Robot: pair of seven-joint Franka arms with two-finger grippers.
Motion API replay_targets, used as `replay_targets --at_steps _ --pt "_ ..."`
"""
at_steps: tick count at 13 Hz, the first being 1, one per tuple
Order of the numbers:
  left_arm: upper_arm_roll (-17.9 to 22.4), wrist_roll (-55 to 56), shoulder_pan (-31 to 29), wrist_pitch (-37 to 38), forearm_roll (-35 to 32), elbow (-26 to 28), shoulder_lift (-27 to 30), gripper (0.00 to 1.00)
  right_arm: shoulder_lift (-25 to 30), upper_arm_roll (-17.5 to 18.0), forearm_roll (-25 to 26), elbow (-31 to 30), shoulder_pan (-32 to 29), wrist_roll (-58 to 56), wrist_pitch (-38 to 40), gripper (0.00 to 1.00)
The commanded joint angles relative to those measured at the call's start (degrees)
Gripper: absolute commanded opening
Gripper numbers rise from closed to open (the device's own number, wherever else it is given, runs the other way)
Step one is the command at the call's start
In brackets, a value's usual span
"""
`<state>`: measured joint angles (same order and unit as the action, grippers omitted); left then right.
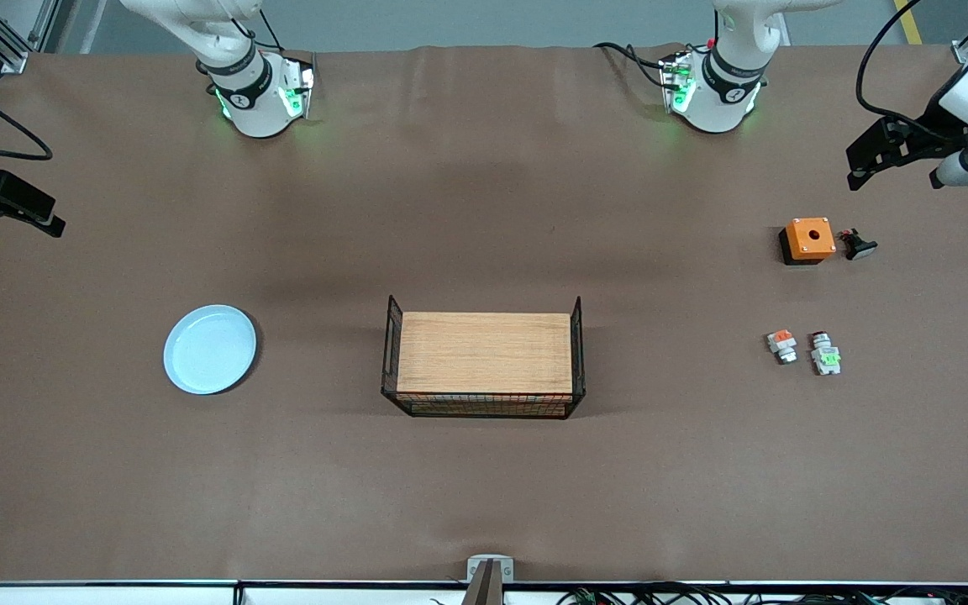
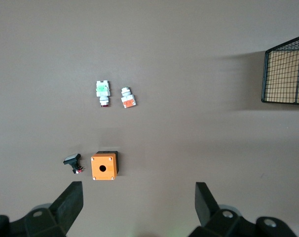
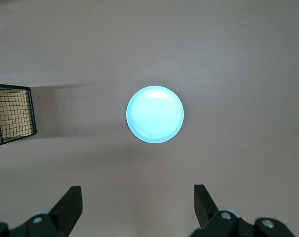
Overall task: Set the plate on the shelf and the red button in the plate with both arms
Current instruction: 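Move the left gripper down toward the white-green red-capped push button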
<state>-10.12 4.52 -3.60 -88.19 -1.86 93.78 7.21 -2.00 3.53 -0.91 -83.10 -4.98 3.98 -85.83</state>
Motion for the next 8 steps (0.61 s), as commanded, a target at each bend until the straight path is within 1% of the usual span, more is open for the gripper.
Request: replay_targets --at_steps 1,3,5,6,8 --pt "0.0 -0.5 0.0 0.6 0.8 -1.9 -1.3 1.00 -1.0 0.4 -0.1 1.6 -0.1 0.6 0.4 1.00" --pt "0.0 -0.5 -0.2 0.5 0.8 -2.2 -1.4 1.00 -1.0 0.5 -0.1 1.7 -0.1 0.6 0.5 1.00" --pt "0.2 -0.6 -0.4 0.6 0.5 -3.5 -3.4 1.00 -1.0 0.4 -0.1 1.7 -0.1 0.6 0.5 1.00" --pt "0.2 -1.0 -1.8 0.5 0.6 -3.6 -4.7 1.00 -1.0 0.3 -0.1 1.7 -0.2 0.6 0.6 1.00" --pt "0.2 -0.7 -2.3 0.1 0.5 -3.6 -7.3 1.00 -1.0 0.3 0.1 1.7 -0.2 0.6 0.5 1.00"
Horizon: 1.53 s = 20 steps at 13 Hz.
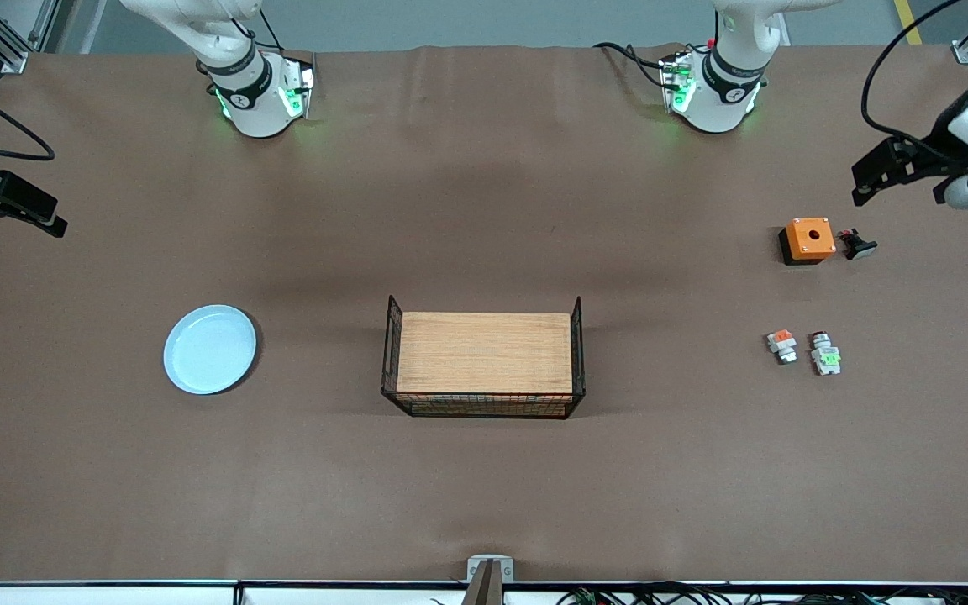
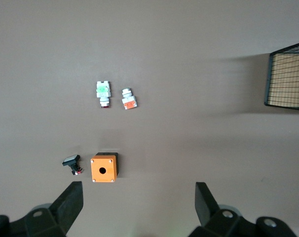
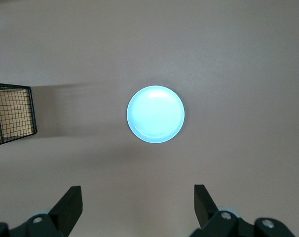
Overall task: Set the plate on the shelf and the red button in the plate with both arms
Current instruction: 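Move the left gripper down toward the white-green red-capped push button, then grasp the red-capped push button with the left gripper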
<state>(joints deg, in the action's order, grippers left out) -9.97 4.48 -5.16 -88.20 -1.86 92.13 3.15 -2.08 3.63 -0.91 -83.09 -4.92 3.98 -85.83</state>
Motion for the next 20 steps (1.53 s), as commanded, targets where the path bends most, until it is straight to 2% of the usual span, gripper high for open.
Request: replay_targets --at_steps 1,3,6,9,13,20 --pt "0.0 -0.7 -0.6 -0.7 -0.2 -1.7 -4.6 1.00 -0.9 0.2 0.3 1.7 -0.3 0.6 0.5 1.00" --pt "0.0 -0.3 -0.7 -4.8 -1.6 -0.6 -7.3 1.00 -0.9 0.2 0.5 1.7 -0.3 0.6 0.8 1.00" --pt "0.0 0.6 -0.9 -13.7 -3.2 4.9 -9.3 1.00 -0.9 0.2 0.5 1.7 -0.4 0.6 0.6 1.00" --pt "0.0 0.6 -1.1 -17.5 -3.1 7.6 -12.1 1.00 -0.9 0.0 0.5 1.7 -0.5 0.6 0.7 1.00" --pt "-0.1 0.4 -5.2 -28.1 -3.2 15.8 -13.1 1.00 -0.9 0.1 0.6 1.7 -0.5 0.6 0.7 1.00" --pt "0.0 -0.9 -10.3 -39.4 -3.3 16.8 -23.9 0.98 -0.9 0.3 0.5 1.7 -0.2 0.6 0.5 1.00"
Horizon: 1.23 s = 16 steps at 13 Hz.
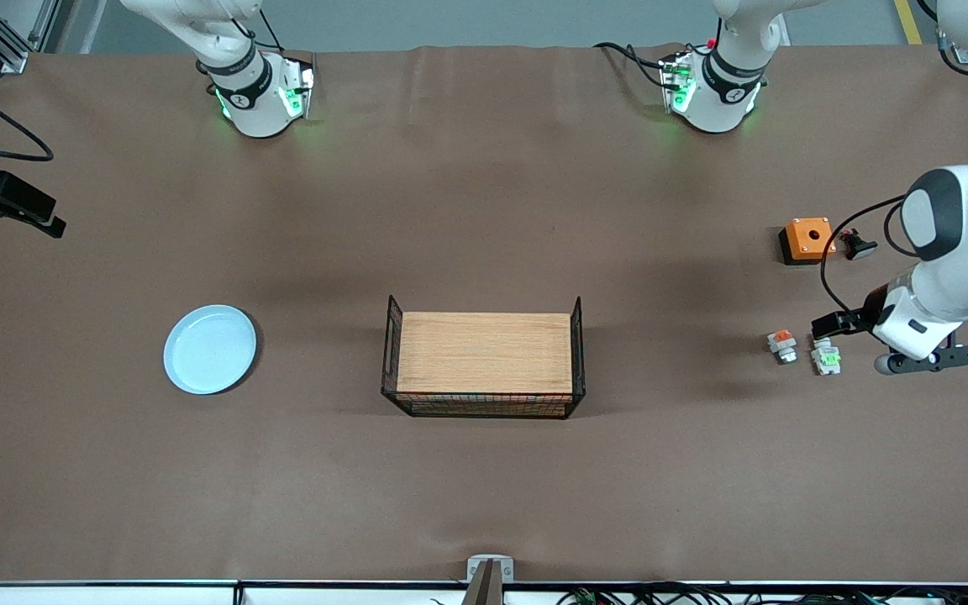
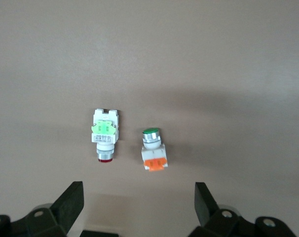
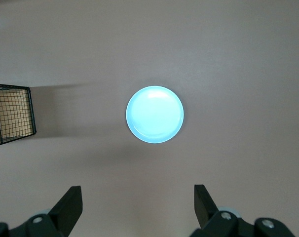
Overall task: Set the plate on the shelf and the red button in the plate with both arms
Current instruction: 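Grasp the red-capped push button with the left gripper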
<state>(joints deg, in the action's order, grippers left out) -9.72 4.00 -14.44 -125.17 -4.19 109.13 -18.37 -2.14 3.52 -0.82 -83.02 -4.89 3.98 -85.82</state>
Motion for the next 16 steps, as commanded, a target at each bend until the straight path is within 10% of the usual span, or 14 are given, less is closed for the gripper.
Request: replay_targets --at_steps 1,16 --pt "-0.2 -0.7 -1.6 -4.0 -1.3 -0.2 -3.9 0.97 -0.9 0.4 0.4 1.6 -0.2 0.5 0.5 1.00" --pt "-0.7 -9.2 -7.9 -16.8 -3.1 -0.2 -15.0 0.86 -0.9 0.4 0.6 1.5 -0.1 0.4 0.4 1.00"
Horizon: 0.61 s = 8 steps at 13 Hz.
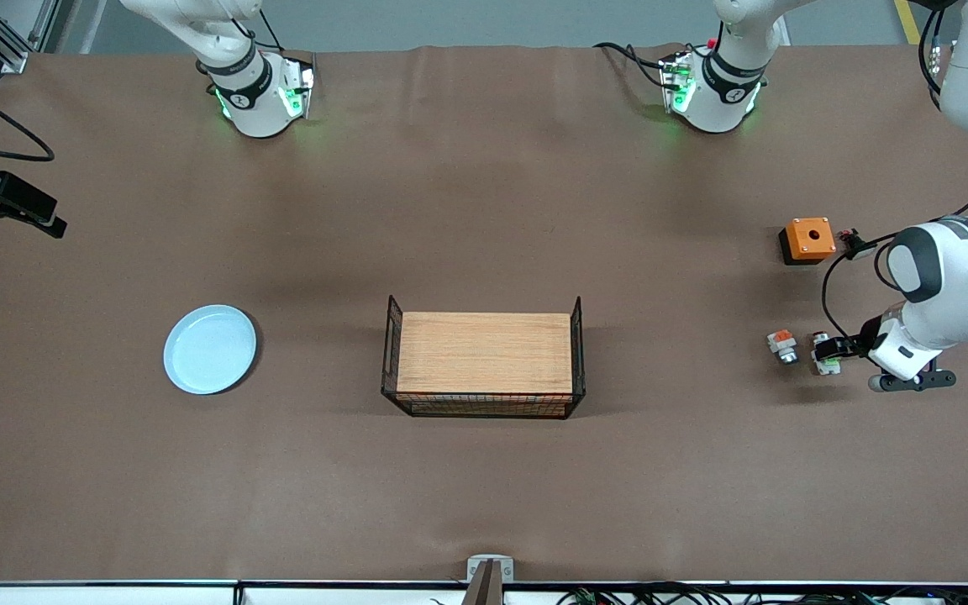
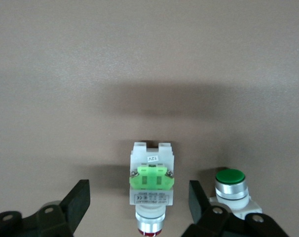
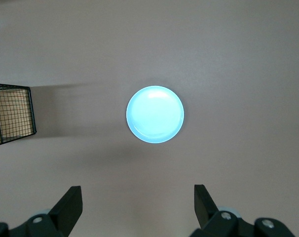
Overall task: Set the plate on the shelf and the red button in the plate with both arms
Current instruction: 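Grasp the red-capped push button with the left gripper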
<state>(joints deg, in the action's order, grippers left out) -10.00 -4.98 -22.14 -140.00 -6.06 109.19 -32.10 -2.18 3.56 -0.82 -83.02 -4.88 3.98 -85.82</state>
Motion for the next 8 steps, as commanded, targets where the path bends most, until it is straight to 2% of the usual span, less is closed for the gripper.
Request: replay_targets --at_steps 1,3,4,5,7,8 --pt "-0.4 -0.2 -0.2 -2.2 -1.2 -0.4 -1.9 0.83 -1.0 0.5 0.1 1.5 -0.2 0.5 0.4 1.00" --pt "-0.4 -0.3 -0.2 -2.2 -1.2 -0.2 -2.0 0.70 -1.2 0.4 -0.1 1.5 0.0 0.5 0.7 1.00" --pt "-0.4 -0.3 -0.2 -2.2 -1.2 -0.1 -1.9 0.60 -1.3 0.5 -0.1 1.5 0.4 1.0 0.9 1.00" --pt "-0.4 -1.0 -0.1 -1.9 -1.2 -0.2 -1.6 0.36 -1.6 0.5 0.5 1.5 0.9 0.9 0.9 1.00" --pt "-0.5 -1.7 -0.1 -1.5 -1.2 -0.2 -1.2 0.00 -2.7 0.4 0.4 1.5 0.7 0.3 0.5 1.00" --pt "-0.5 -1.9 -0.1 -1.3 -1.2 -0.1 -0.8 0.00 -2.7 0.4 0.4 1.5 0.7 0.3 0.9 1.00"
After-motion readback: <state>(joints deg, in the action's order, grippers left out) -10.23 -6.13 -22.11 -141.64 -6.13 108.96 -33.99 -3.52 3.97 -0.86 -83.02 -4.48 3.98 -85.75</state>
